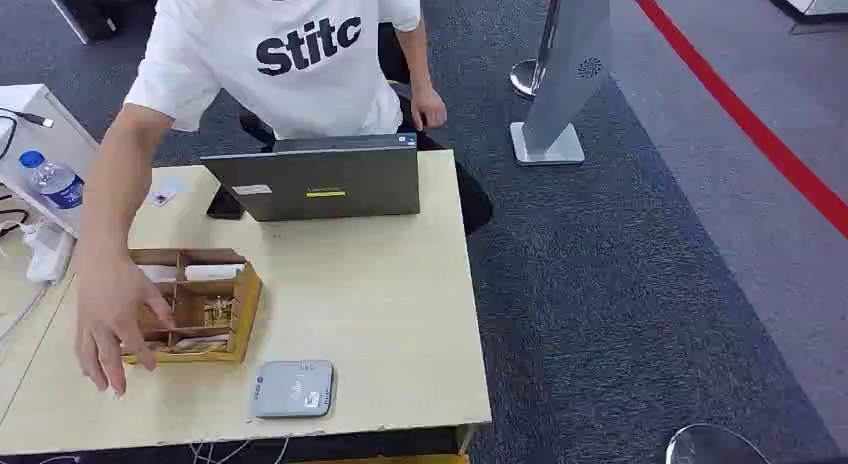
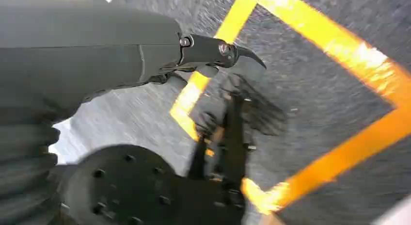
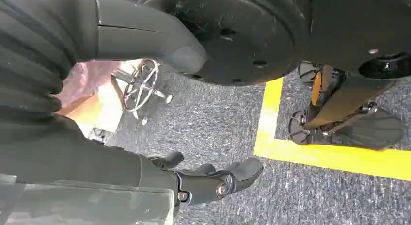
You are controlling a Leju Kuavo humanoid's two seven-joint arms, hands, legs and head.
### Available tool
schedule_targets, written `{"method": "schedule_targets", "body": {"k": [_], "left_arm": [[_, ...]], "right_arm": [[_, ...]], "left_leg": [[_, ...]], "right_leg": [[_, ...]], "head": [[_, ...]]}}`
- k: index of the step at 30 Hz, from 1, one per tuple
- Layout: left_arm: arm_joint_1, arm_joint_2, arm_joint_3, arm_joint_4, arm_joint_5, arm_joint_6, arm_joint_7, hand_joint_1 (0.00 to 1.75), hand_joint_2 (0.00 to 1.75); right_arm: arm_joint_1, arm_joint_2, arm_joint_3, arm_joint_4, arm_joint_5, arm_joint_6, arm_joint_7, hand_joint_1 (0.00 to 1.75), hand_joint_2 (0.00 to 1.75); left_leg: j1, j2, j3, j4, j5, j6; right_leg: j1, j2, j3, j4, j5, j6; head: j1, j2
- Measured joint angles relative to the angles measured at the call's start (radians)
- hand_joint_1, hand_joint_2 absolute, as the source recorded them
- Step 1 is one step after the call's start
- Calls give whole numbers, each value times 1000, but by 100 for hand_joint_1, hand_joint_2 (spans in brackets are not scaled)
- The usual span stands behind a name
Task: Pass the card to the sensor for recognition and then transmit it.
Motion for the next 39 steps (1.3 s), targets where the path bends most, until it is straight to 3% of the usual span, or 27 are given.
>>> {"method": "schedule_targets", "body": {"k": [5, 17, 29, 39], "left_arm": [[31, -21, 105, -76, 44, 39, -45, 0, 175], [99, -119, 427, -349, -53, 128, -63, 0, 175], [94, -219, 775, -576, -243, 67, -127, 0, 175], [149, -267, 786, -915, -331, 133, -186, 0, 175]], "right_arm": [[-1, 4, 12, 5, -2, -13, 0, 0, 175], [-6, 11, 22, 13, -15, -33, 0, 0, 175], [-7, 17, 31, 19, -19, -43, -12, 0, 175], [-8, 23, 31, 24, -42, -50, -29, 0, 175]], "left_leg": [[0, 0, 0, 0, 0, 0], [0, 0, 1, 0, 0, 0], [0, 0, 1, 0, 0, 0], [0, 0, 1, 0, 0, 0]], "right_leg": [[0, 0, 0, 0, 0, 0], [0, 0, 1, 0, 0, 0], [0, 0, 1, 0, 0, 0], [0, 0, 1, 0, 0, 0]], "head": [[0, 0], [0, 0], [0, 0], [0, 0]]}}
